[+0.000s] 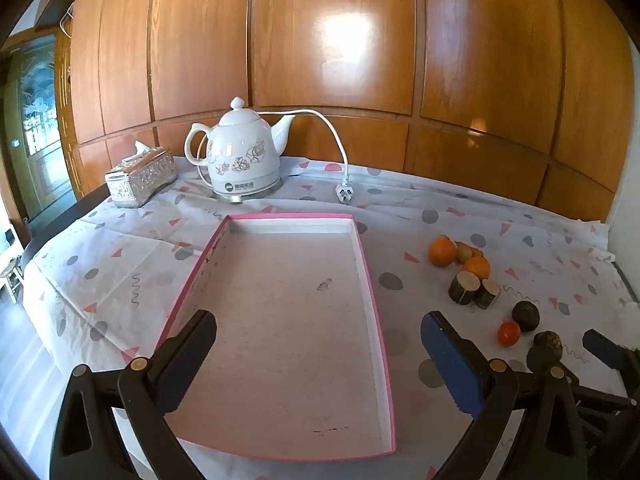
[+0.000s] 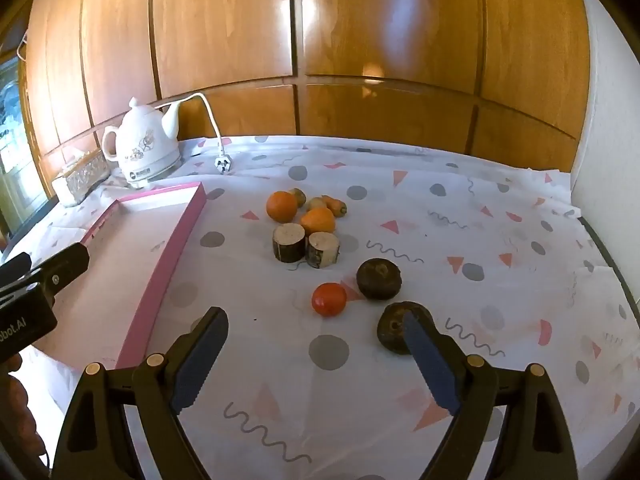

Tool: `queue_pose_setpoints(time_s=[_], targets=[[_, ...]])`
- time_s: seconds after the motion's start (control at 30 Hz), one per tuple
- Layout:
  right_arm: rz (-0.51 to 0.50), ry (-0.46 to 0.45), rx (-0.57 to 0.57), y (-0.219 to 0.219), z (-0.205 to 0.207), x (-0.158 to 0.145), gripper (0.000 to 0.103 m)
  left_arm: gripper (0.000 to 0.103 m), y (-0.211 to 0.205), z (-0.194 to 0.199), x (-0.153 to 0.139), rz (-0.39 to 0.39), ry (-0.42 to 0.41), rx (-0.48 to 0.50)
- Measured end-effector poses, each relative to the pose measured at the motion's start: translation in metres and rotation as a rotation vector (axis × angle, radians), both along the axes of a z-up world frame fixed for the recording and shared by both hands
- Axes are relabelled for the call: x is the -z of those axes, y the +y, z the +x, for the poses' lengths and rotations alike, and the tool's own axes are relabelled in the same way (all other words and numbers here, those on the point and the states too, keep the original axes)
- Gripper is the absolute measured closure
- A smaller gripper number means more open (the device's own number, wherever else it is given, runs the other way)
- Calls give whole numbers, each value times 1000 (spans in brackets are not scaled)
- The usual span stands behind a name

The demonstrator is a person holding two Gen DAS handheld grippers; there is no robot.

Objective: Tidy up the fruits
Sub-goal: 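Move the right gripper toward the large dark brown round fruit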

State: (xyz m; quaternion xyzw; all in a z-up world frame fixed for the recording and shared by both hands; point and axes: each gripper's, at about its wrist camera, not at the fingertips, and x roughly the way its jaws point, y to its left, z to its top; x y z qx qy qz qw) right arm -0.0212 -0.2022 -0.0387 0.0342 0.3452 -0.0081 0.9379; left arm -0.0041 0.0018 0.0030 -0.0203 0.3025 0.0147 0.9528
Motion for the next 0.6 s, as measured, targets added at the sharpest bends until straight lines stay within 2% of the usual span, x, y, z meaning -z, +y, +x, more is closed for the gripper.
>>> queue_pose_setpoints(time_s=[0.13,0.23,0.6], targets=[[-8,1,18,-2,-1,2,14,0,0,0,-1,-5,0,11],[-12,11,9,-2,-1,3,24,0,-5,-2,0,-4,0,10],[-31,17,-16,-7,-4,3,25,0,-9,-1,-2,-9,3,31]])
